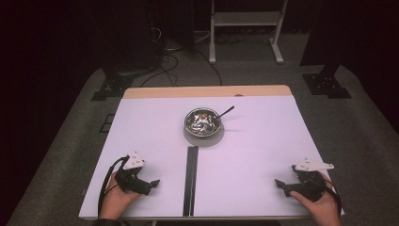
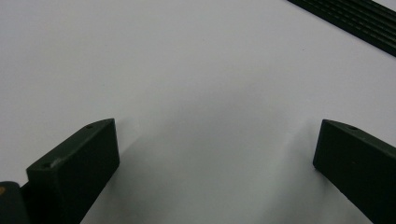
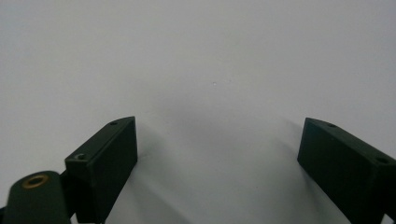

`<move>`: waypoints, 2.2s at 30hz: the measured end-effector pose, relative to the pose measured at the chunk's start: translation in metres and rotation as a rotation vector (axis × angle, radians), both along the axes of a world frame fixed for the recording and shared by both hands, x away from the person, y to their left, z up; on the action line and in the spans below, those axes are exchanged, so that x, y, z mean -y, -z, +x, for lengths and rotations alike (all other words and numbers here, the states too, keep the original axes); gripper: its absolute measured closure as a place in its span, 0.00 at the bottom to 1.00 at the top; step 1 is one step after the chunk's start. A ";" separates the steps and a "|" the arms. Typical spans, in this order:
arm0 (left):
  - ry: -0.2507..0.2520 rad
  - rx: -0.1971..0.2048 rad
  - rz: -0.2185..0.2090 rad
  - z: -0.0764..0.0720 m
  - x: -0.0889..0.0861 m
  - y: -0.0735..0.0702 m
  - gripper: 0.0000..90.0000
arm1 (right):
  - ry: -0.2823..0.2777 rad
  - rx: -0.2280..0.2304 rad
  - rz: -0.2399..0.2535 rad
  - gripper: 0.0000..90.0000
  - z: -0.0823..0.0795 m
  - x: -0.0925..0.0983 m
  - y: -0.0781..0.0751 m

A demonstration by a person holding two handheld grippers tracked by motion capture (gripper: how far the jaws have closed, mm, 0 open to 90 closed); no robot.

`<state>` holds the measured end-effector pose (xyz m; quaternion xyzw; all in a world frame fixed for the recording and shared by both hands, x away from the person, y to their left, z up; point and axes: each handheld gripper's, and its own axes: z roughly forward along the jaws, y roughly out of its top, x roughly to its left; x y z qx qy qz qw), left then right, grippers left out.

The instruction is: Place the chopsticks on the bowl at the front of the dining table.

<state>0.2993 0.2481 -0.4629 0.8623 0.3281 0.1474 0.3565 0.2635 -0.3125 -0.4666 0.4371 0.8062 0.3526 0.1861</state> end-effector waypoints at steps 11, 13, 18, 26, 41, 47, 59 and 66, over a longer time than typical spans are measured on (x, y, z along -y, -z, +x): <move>0.001 -0.002 0.002 0.000 0.000 -0.001 0.00 | 0.002 0.004 0.000 0.12 -0.001 0.000 0.000; -0.003 -0.003 0.000 0.000 0.000 -0.001 0.00 | 0.003 0.006 0.002 0.12 -0.001 0.000 0.000; -0.009 -0.003 0.005 0.002 0.002 -0.003 0.00 | 0.003 0.006 0.000 0.12 -0.001 0.000 0.000; -0.007 0.003 -0.022 0.005 0.004 -0.007 0.00 | 0.000 0.001 -0.002 0.12 0.000 0.000 0.000; -0.013 -0.001 -0.088 0.014 0.005 -0.012 0.00 | 0.001 0.001 -0.006 0.11 0.000 -0.001 0.000; -0.015 0.012 -0.083 0.018 0.008 -0.017 0.00 | 0.002 0.002 -0.006 0.12 0.000 -0.001 0.000; -0.002 0.016 -0.101 0.028 0.016 -0.016 0.00 | 0.002 0.004 -0.005 0.12 0.000 -0.001 0.000; 0.012 0.024 -0.105 0.033 0.023 -0.021 0.00 | 0.000 0.000 0.007 0.11 0.000 0.001 0.000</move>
